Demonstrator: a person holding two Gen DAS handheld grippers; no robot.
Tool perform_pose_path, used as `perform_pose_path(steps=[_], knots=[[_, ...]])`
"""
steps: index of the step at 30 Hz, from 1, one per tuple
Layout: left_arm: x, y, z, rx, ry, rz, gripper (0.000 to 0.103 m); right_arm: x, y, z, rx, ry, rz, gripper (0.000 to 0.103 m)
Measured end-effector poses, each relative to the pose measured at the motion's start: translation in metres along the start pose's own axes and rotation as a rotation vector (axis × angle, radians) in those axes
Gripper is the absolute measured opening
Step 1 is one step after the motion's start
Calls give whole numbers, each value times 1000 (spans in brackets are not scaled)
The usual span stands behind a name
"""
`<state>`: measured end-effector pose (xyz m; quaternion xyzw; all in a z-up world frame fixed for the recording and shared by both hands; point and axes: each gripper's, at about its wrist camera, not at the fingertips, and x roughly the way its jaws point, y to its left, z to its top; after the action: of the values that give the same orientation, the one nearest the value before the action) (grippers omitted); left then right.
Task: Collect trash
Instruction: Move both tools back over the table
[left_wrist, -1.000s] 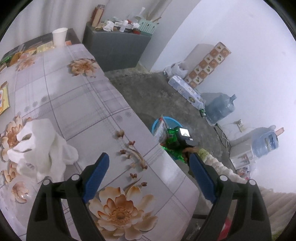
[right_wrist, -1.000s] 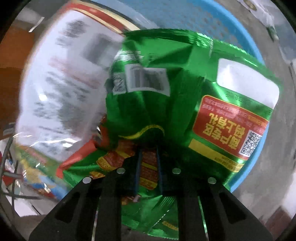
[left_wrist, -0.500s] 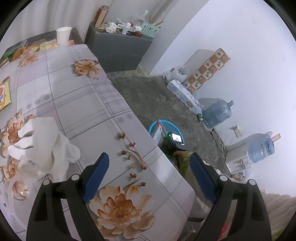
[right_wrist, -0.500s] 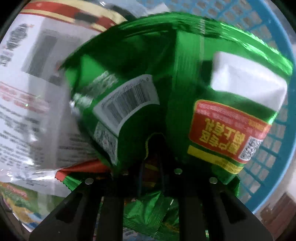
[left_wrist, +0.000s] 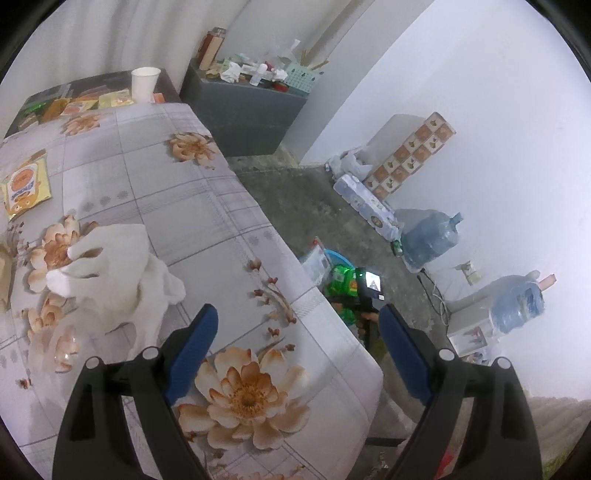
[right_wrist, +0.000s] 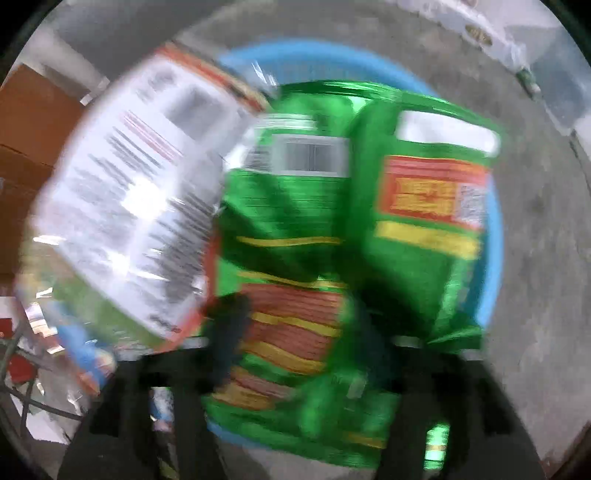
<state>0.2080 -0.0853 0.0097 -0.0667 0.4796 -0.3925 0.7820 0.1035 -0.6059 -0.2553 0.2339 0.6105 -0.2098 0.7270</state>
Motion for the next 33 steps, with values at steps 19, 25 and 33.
perform_pose_path(steps=[19, 25, 33], knots=[[-41, 7, -11, -17, -80, -5, 86, -136, -75, 2, 263, -318, 396, 82], [-71, 16, -30, -46, -144, 6, 86, -248, -55, -50, 218, -418, 461, 82], [-120, 36, -78, -91, -230, 65, 91, -339, 24, -99, -1, -471, 461, 88]])
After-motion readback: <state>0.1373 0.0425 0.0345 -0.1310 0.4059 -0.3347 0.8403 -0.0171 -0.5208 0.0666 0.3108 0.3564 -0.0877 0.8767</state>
